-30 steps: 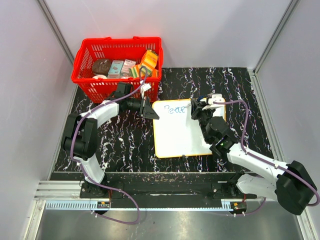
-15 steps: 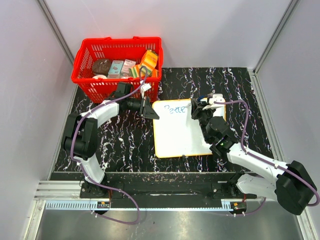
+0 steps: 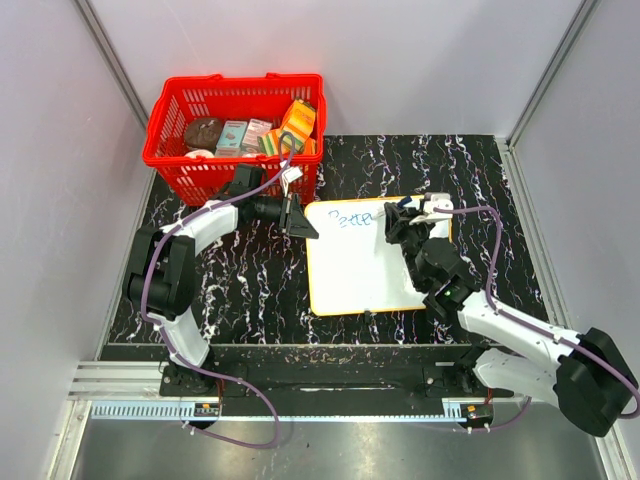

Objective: Write a sentence on the whiteboard

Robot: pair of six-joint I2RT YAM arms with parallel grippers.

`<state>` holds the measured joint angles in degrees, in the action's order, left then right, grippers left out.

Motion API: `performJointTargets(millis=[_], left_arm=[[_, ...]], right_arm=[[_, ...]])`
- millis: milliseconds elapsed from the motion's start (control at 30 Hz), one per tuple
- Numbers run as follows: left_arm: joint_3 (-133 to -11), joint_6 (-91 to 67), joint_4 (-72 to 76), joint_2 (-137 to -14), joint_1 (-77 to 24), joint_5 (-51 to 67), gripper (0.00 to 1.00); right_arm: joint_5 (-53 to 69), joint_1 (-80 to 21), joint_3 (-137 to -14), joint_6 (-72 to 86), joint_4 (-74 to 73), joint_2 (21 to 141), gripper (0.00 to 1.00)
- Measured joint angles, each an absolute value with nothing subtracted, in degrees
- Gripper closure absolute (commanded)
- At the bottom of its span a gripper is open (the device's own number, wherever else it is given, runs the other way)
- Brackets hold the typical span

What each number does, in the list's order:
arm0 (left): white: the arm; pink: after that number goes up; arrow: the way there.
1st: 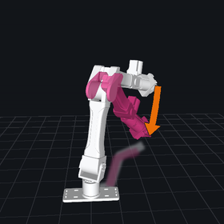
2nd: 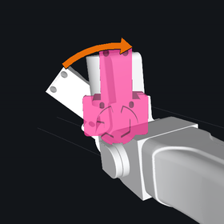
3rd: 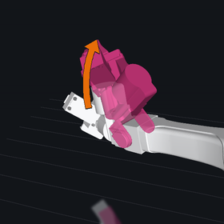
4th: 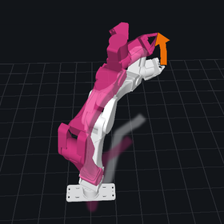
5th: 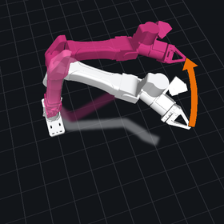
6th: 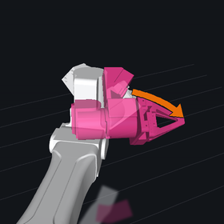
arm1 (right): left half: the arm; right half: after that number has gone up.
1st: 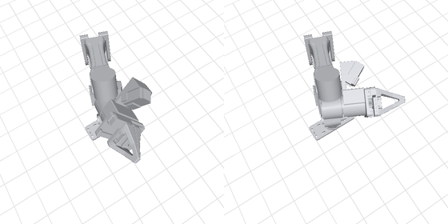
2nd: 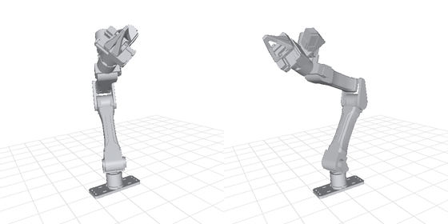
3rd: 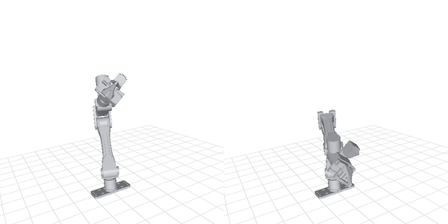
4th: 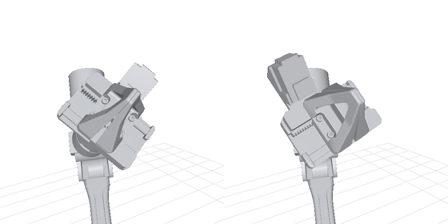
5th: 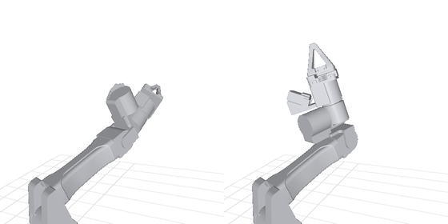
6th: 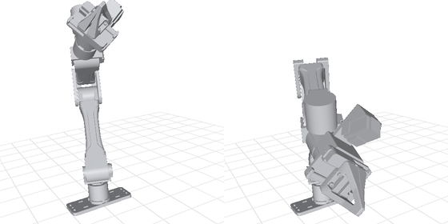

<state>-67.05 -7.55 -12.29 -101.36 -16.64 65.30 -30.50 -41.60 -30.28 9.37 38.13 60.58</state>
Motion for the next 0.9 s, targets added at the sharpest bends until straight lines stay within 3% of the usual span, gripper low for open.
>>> performJointTargets(millis=[900], left_arm=[[-67.07,-7.55,-12.36,-101.36,-16.64,65.30,1.00]], right_arm=[[-30.63,-41.56,-30.55,10.11,37.12,60.86,1.00]])
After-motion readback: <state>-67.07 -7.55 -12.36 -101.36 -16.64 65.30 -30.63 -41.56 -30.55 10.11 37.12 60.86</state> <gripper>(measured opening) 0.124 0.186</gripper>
